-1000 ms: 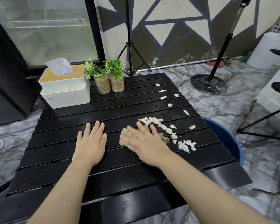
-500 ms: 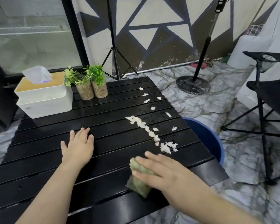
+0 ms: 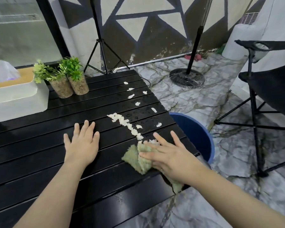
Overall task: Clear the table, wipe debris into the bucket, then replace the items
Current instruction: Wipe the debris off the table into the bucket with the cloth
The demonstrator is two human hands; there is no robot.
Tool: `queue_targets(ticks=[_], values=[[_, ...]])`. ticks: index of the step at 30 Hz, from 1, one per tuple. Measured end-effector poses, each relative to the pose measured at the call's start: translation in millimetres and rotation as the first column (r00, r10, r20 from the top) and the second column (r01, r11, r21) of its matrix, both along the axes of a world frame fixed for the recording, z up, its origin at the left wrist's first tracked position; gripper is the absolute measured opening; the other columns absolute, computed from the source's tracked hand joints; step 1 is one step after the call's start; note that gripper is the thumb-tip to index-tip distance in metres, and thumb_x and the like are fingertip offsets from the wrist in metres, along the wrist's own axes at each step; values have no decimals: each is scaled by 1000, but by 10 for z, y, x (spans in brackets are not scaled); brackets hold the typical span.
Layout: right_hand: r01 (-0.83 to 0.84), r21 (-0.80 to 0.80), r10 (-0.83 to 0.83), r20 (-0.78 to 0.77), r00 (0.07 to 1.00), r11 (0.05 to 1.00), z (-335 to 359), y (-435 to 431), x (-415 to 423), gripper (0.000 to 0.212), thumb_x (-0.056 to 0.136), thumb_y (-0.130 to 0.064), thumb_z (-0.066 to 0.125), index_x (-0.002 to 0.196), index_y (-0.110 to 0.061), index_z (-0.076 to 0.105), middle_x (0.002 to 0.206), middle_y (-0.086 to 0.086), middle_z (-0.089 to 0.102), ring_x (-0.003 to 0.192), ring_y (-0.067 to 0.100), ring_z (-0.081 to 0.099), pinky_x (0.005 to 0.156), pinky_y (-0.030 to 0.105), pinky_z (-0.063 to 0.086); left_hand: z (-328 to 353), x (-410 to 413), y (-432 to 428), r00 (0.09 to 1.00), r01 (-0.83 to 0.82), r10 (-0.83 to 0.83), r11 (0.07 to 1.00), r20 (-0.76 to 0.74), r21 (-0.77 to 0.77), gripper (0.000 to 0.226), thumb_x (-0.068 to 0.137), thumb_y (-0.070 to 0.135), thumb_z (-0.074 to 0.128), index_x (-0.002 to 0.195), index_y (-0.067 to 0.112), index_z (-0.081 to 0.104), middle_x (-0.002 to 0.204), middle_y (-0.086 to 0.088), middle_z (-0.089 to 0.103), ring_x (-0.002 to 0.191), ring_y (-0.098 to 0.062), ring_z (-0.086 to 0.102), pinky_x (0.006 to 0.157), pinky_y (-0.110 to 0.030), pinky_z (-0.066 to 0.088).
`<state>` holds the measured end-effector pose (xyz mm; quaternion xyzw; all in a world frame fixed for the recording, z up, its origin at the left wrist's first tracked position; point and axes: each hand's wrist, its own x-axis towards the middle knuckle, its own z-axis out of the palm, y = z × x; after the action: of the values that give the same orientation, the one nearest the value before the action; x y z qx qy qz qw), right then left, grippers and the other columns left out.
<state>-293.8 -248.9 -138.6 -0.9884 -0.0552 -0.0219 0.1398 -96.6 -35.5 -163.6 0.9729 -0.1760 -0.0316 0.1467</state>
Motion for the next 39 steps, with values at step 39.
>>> queue_targets(ticks=[39], values=[[-308, 77, 315, -105, 943, 948, 125, 157, 454, 49, 87, -46, 56, 133, -40, 43, 156, -7, 18, 144, 14, -4, 113, 41, -10, 43, -39, 10, 1000, 0, 0, 1000, -14, 11, 51, 95, 41, 14, 145, 32, 10, 157, 11, 3, 144, -15, -8, 115, -47, -5]])
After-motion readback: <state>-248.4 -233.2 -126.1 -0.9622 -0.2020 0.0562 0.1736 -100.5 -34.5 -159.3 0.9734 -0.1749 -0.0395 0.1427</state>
